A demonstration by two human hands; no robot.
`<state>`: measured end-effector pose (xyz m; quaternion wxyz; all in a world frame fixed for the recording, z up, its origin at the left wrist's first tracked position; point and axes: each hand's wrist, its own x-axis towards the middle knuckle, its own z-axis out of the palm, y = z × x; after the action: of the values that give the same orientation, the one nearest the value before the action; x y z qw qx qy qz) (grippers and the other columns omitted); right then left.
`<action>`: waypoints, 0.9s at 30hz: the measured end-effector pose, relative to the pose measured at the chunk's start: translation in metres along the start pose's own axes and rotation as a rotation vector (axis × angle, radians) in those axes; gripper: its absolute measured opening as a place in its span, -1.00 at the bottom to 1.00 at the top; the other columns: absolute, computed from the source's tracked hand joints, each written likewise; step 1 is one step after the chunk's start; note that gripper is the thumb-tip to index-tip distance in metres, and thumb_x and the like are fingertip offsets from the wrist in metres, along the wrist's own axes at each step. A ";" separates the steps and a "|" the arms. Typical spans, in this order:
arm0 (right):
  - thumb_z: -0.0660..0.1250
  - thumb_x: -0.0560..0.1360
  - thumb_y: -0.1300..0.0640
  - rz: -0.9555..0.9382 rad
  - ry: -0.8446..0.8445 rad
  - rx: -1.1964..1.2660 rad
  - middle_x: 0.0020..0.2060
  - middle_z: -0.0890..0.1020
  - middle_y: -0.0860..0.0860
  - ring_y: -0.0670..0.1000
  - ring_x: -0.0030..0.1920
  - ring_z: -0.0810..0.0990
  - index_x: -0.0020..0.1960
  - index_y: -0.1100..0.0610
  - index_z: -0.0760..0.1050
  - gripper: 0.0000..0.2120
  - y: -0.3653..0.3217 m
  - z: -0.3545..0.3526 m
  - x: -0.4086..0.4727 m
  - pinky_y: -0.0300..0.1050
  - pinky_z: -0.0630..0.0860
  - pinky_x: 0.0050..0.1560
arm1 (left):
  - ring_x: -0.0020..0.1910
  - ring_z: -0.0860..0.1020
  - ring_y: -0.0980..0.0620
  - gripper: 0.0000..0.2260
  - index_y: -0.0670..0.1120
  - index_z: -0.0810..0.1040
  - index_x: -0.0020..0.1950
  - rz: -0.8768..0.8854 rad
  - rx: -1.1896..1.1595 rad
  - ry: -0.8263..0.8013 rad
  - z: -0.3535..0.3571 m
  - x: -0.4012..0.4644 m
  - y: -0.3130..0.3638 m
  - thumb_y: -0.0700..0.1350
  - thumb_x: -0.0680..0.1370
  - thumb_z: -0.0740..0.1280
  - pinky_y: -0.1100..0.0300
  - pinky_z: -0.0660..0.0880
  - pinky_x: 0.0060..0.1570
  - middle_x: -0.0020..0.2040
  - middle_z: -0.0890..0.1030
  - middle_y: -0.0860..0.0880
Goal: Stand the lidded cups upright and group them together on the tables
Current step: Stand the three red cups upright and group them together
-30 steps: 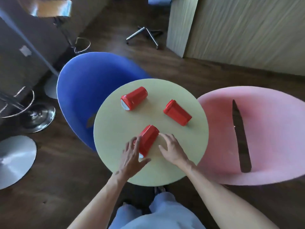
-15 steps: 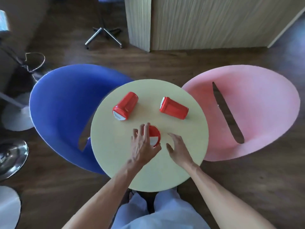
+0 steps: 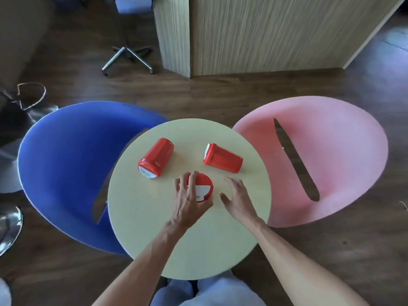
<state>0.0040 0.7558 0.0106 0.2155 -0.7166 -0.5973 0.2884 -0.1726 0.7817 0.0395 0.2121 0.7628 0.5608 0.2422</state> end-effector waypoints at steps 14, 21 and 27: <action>0.49 0.38 0.04 -0.190 -0.183 -0.584 0.51 0.08 0.25 0.27 0.50 0.09 0.51 -0.01 0.07 -0.14 -0.039 -0.010 0.142 0.30 0.23 0.35 | 0.27 0.41 -0.07 -0.28 -0.07 0.30 0.44 -0.143 0.083 0.099 0.001 -0.006 0.007 0.31 0.42 0.32 0.04 0.42 0.14 0.36 0.40 -0.06; 0.43 0.40 0.08 -0.246 -0.122 -0.486 0.22 0.39 0.18 0.24 0.18 0.45 0.32 0.05 0.35 -0.47 -0.037 -0.007 0.158 0.14 0.39 0.14 | 0.31 0.38 -0.02 -0.45 -0.02 0.28 0.44 -0.274 0.037 0.224 -0.014 -0.010 -0.005 0.23 0.53 0.19 0.06 0.32 0.28 0.36 0.38 -0.05; 0.54 0.32 0.07 -0.306 0.131 -0.117 0.27 0.35 0.20 0.22 0.22 0.41 0.42 0.13 0.29 -0.25 -0.034 -0.022 0.144 0.06 0.47 0.19 | 0.28 0.39 -0.04 -0.50 -0.03 0.29 0.41 -0.329 0.040 0.248 -0.026 0.008 -0.032 0.21 0.56 0.13 0.10 0.28 0.23 0.34 0.40 -0.07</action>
<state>0.0106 0.9048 0.0266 0.2531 -0.6459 -0.7000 0.1698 -0.2103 0.7999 0.0416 0.1629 0.6293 0.7044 0.2851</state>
